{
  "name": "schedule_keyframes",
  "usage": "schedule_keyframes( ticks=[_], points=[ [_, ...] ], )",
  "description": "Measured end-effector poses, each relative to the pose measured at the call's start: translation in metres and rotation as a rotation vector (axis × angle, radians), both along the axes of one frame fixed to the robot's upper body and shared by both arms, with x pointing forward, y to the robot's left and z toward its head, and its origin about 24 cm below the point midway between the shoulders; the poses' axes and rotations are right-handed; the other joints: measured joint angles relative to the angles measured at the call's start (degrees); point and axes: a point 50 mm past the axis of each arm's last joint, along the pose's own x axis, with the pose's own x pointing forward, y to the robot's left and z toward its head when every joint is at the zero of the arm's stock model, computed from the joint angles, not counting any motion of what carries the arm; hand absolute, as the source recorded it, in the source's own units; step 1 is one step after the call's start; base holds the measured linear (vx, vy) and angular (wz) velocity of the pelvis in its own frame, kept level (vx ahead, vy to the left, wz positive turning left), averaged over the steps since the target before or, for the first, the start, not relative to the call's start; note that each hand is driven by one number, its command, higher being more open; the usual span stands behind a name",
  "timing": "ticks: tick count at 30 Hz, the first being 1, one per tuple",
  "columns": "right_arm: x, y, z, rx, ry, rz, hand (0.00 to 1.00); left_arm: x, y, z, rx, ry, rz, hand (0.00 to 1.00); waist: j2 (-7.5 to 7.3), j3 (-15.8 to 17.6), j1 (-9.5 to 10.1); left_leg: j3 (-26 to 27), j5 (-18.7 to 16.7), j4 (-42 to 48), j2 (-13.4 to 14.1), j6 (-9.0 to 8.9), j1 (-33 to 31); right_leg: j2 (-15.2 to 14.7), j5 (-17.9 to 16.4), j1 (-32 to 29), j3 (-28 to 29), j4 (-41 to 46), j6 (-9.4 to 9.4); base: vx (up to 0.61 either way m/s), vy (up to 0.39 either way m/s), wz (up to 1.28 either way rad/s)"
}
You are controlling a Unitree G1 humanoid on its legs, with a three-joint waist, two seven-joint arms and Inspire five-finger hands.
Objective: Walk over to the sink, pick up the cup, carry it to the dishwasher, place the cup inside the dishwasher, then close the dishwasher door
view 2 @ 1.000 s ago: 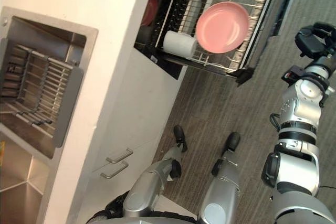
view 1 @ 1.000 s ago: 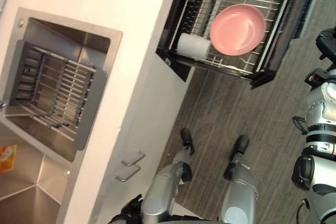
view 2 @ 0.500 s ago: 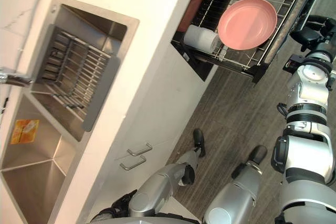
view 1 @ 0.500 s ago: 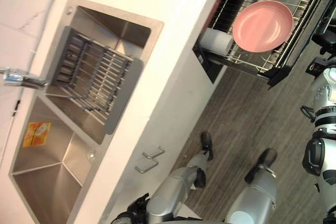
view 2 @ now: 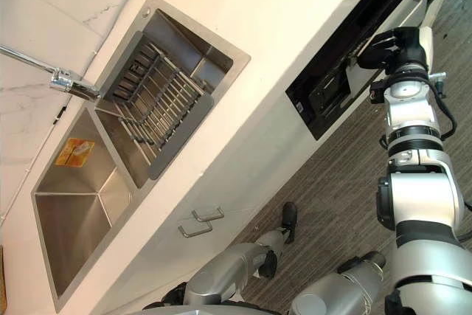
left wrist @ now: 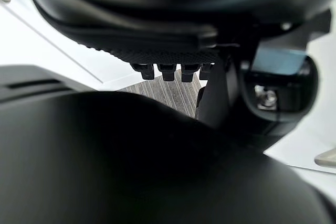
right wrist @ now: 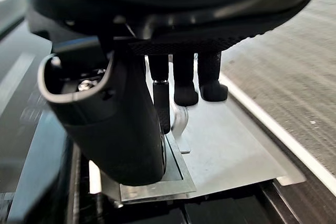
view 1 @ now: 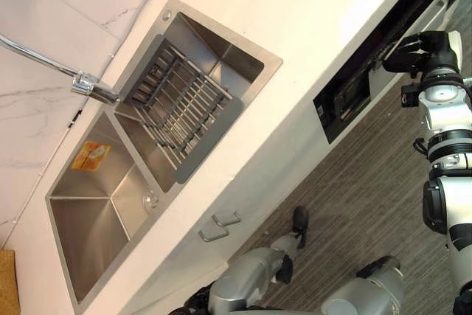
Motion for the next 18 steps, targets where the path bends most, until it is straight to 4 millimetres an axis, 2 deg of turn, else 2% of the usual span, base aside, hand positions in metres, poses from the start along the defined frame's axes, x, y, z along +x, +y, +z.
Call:
schedule_keyframes(
  ticks=[6,9,11,13,14,15,16,18],
  points=[
    [0.002,0.004,-0.006,0.019,0.01,0.004,1.0,0.002,0.002,0.001,-0.001,-0.024,0.0,1.0,-0.86,0.7,0.23,0.2,-0.5,0.0,1.3,-0.7,0.6,2.0,0.3,1.5,-0.7,-2.3,-0.13,-0.02,-0.067,-0.03],
    [0.001,0.008,-0.029,0.192,-0.04,0.047,1.0,0.007,0.008,0.002,-0.001,-0.044,0.011,1.0,-2.44,1.9,0.56,1.2,-1.4,0.0,3.7,-1.5,1.8,5.2,1.1,2.9,-0.4,-4.9,-1.0,-0.05,-0.072,-0.24],
    [-0.007,0.01,-0.055,0.335,-0.133,0.081,1.0,0.007,0.015,0.002,0.005,-0.044,0.021,1.0,-3.28,2.4,0.55,1.6,-1.8,0.0,5.3,-1.71,2.5,7.4,1.9,3.9,-0.3,-7.1,-1.56,-0.05,-0.095,-0.27],
    [-0.019,0.011,-0.087,0.427,-0.169,0.081,1.0,0.005,0.019,0.001,0.017,-0.034,0.023,1.0,-4.3,2.8,0.48,2.5,-2.0,0.0,6.4,-2.04,2.7,8.9,2.6,4.0,0.3,-8.5,-1.71,-0.04,-0.082,-0.28],
    [-0.032,0.013,-0.12,0.513,-0.16,0.06,1.0,0.003,0.019,0.0,0.019,-0.023,0.028,1.0,-5.27,2.8,-0.02,2.8,-2.2,0.0,7.0,-2.27,2.8,9.9,3.1,4.3,0.5,-9.7,-1.74,-0.03,-0.08,-0.25],
    [-0.051,0.014,-0.162,0.646,-0.126,0.009,1.0,-0.002,0.024,-0.001,0.03,-0.01,0.056,1.0,-6.32,2.5,-0.81,3.1,-2.5,0.0,7.6,-2.64,3.2,10.8,3.5,5.1,0.6,-10.8,-1.75,-0.03,-0.096,-0.21],
    [-0.063,0.015,-0.186,0.719,-0.096,-0.026,1.0,-0.005,0.028,-0.002,0.038,0.0,0.067,1.0,-7.25,2.2,-1.05,3.3,-2.6,0.0,7.8,-2.81,3.3,11.2,3.7,5.2,0.7,-11.3,-1.72,0.0,-0.1,-0.28],
    [-0.122,0.026,-0.273,0.988,0.005,-0.213,1.0,-0.01,0.042,-0.002,0.079,0.006,0.107,1.0,-9.95,1.6,-1.56,4.5,-3.2,-0.1,8.6,-3.67,4.3,12.3,4.1,5.8,2.0,-12.9,-1.7,0.01,-0.078,-0.31]
  ],
)
